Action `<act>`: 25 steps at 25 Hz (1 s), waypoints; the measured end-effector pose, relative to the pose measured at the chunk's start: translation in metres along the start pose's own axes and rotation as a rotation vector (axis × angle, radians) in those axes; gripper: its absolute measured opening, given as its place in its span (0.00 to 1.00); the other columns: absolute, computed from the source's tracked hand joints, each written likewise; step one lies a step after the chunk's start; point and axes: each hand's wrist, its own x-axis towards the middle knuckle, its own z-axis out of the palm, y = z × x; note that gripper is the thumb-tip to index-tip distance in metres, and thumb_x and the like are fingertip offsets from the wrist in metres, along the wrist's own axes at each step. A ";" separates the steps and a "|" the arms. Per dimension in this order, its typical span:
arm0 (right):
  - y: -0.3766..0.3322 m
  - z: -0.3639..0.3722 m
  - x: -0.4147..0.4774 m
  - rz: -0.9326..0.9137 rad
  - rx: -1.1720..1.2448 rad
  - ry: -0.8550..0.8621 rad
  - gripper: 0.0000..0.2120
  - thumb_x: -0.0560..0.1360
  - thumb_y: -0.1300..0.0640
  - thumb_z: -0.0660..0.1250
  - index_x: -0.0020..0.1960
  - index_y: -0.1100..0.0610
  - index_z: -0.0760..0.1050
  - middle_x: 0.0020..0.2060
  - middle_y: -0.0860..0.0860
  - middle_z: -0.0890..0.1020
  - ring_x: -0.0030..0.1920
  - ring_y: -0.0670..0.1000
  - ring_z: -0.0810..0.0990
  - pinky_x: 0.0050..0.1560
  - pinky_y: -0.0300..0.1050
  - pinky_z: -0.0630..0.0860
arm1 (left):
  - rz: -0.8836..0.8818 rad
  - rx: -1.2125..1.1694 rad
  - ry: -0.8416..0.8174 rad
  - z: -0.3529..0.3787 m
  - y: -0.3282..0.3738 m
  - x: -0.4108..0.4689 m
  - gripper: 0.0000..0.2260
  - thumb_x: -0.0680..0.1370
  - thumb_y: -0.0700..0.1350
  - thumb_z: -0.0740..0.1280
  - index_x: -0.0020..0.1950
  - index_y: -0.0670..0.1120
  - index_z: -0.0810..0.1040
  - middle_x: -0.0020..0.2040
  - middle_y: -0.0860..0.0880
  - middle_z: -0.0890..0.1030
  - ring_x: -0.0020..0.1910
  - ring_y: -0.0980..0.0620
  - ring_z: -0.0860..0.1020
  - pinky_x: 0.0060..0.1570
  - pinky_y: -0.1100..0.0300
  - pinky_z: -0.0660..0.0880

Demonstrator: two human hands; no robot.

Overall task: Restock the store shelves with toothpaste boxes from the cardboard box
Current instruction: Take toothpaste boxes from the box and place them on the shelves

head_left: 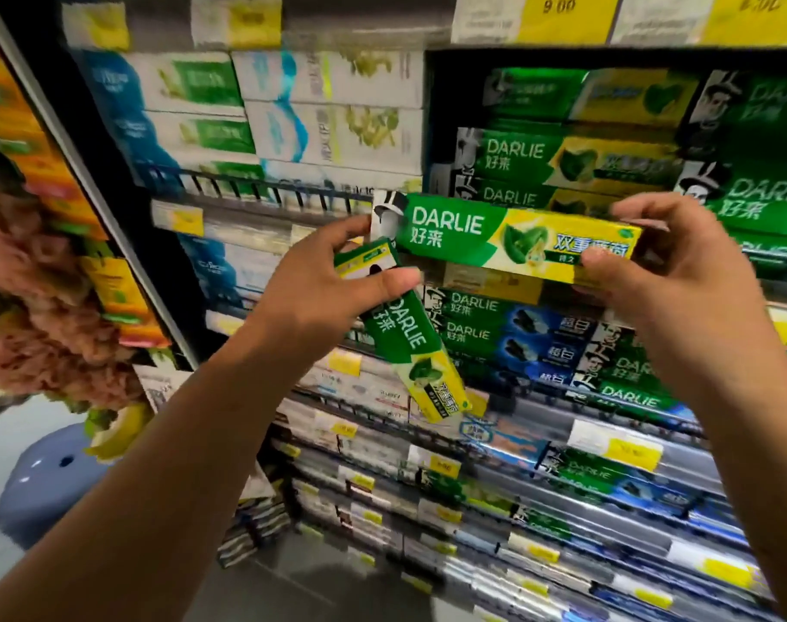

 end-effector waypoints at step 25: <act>-0.029 -0.002 0.045 -0.278 -1.308 0.213 0.17 0.73 0.53 0.70 0.60 0.48 0.72 0.53 0.52 0.80 0.54 0.60 0.67 0.46 0.51 0.57 | 0.120 -0.019 -0.284 0.016 0.006 0.061 0.28 0.68 0.56 0.74 0.67 0.62 0.70 0.58 0.59 0.78 0.59 0.55 0.76 0.57 0.53 0.76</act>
